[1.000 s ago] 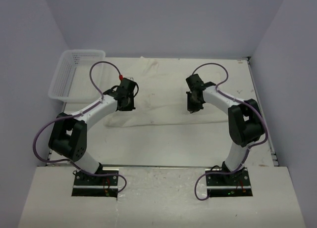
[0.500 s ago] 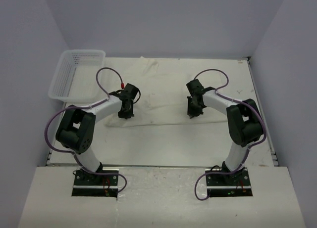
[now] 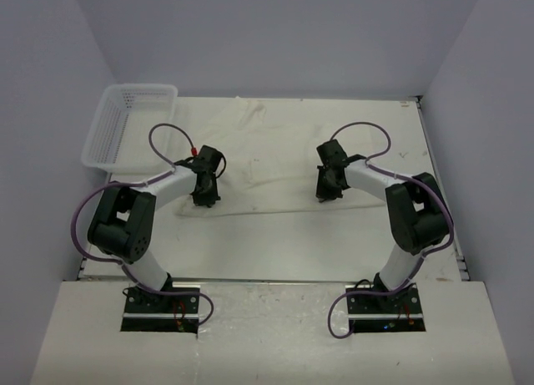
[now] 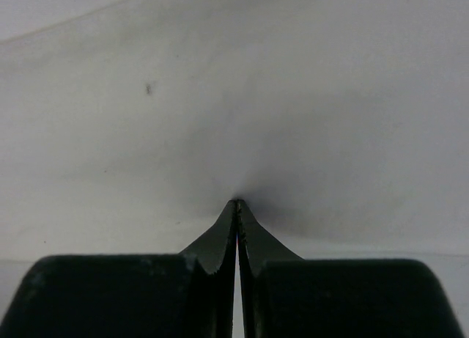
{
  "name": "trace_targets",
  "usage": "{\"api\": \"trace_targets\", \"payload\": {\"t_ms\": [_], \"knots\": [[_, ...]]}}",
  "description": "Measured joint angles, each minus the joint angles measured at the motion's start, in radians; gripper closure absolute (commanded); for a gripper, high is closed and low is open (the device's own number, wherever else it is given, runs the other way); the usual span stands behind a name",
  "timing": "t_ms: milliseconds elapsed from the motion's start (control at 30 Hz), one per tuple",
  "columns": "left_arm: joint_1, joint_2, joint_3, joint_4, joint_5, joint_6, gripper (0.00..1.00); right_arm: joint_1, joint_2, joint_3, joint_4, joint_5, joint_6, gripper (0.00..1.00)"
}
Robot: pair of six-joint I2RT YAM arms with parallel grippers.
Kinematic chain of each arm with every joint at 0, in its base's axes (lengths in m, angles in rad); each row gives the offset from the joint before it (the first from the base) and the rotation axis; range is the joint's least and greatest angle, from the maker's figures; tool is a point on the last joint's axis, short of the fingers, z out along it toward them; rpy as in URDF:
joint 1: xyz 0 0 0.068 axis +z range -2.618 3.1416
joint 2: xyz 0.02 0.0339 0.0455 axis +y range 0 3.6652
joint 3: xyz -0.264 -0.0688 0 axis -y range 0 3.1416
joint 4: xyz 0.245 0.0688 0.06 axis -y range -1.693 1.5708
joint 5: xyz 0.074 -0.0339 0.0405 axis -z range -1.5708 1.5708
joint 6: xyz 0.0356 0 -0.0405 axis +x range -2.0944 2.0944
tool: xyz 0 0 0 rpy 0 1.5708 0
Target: Fold and stack the t-shirts
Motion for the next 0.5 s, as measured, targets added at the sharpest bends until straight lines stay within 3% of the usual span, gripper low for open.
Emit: {"api": "trace_targets", "payload": {"t_ms": [500], "knots": [[0.087, -0.065, -0.074, -0.023, 0.142, -0.057, 1.00, 0.095, -0.099, -0.124, 0.021, 0.013, 0.158, 1.00]]}}
